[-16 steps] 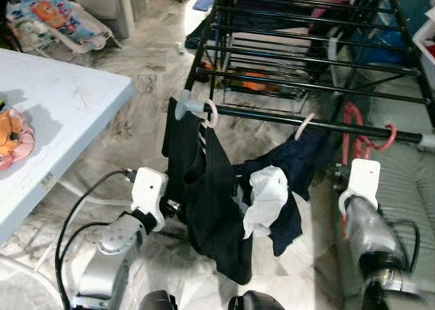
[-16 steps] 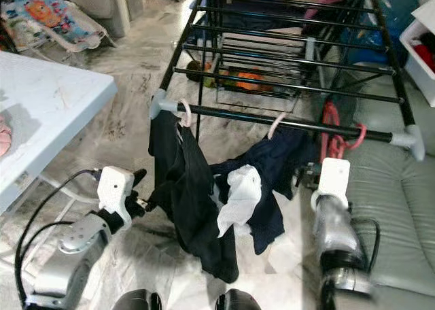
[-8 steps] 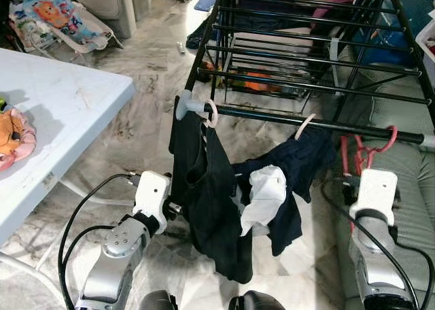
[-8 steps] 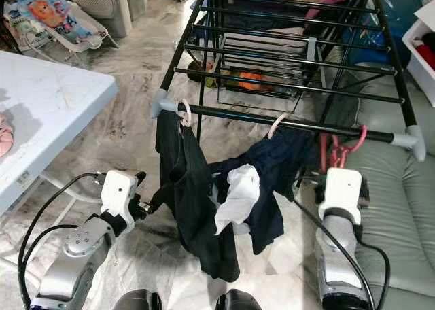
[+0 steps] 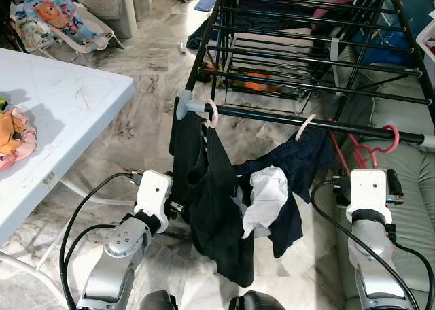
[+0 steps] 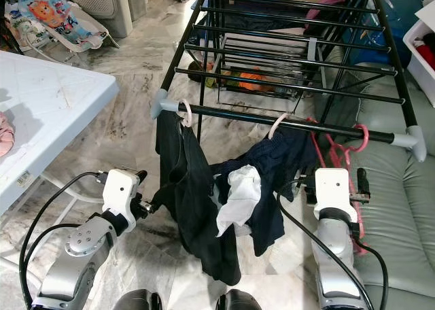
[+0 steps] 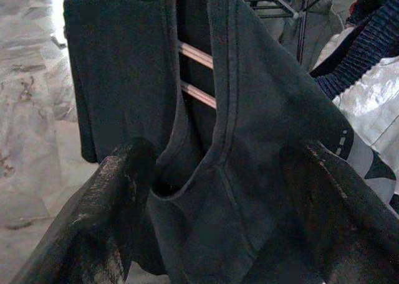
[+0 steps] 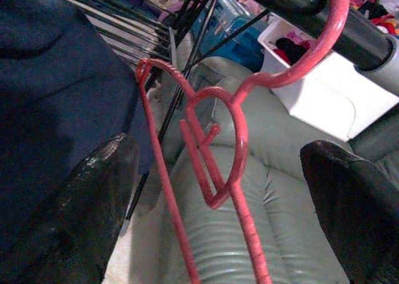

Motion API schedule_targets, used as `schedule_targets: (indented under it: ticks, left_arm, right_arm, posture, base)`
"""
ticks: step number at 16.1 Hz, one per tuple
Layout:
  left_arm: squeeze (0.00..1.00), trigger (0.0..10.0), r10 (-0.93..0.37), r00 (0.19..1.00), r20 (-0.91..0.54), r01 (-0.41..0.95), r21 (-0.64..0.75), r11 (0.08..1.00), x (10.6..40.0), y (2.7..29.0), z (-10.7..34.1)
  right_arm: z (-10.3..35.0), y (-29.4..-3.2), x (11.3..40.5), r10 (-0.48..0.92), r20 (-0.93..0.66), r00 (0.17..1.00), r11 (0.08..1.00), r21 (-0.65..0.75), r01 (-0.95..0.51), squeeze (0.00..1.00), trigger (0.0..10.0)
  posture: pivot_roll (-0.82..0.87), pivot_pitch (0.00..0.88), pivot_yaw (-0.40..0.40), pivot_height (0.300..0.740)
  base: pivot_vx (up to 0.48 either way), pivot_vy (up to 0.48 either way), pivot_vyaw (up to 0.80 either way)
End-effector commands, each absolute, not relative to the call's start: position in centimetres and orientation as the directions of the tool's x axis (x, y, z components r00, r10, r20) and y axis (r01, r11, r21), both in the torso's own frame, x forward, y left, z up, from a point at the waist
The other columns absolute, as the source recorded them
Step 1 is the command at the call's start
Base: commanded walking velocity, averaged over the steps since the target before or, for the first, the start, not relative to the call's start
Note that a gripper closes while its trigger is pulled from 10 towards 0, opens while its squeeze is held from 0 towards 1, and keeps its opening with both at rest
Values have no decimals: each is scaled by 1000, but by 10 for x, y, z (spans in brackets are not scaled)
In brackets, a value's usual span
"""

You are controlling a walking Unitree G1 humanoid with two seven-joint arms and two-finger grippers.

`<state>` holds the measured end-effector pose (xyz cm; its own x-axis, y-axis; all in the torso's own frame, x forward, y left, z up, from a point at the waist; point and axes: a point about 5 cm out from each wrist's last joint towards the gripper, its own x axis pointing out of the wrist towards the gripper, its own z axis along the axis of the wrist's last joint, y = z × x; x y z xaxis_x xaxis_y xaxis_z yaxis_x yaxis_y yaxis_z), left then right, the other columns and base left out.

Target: Hang hanger

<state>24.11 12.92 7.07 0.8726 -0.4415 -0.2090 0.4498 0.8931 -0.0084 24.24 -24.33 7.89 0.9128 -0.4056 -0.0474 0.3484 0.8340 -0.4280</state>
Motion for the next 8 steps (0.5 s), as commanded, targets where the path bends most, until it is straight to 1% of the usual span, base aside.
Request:
schedule_targets:
  ticks: [1,3,4,5,6,7,8]
  left_arm:
    - [0,10000,-441,876,-192,450,3,893,243,128,75]
    - [0,10000,-440,877,-193,450,4,893,244,129,74]
    - [0,10000,-441,876,-193,451,5,893,244,128,75]
    - [0,10000,-441,876,-193,451,5,893,244,128,74]
    - [0,10000,-443,875,-193,452,5,892,244,128,74]
    - [0,10000,-445,874,-195,455,6,890,244,127,74]
    - [0,10000,-445,874,-195,455,6,891,244,126,74]
  right_arm:
    - [87,-240,246,-398,-23,917,835,-424,352,1000,10000]
    - [87,-237,248,-392,-23,920,839,-419,347,871,10000]
    - [87,-237,249,-391,-26,920,841,-417,346,761,10000]
    - [87,-237,249,-391,-27,920,841,-416,345,741,10000]
    - [87,-237,250,-390,-29,920,843,-414,344,565,10000]
    - [87,-236,251,-383,-31,923,846,-413,337,39,10000]
    - [86,-235,252,-380,-33,924,847,-414,334,0,10000]
  posture:
    - [-39,37,-20,740]
    - [-37,36,-21,740]
    - [-35,33,-23,740]
    - [-35,33,-23,740]
    - [-33,32,-25,740]
    - [-34,32,-27,740]
    - [-34,32,-28,740]
  base:
    - [0,0,0]
    - [0,0,0]
    - [0,0,0]
    - [0,0,0]
    - [-247,0,0]
    - [-480,0,0]
    - [-330,0,0]
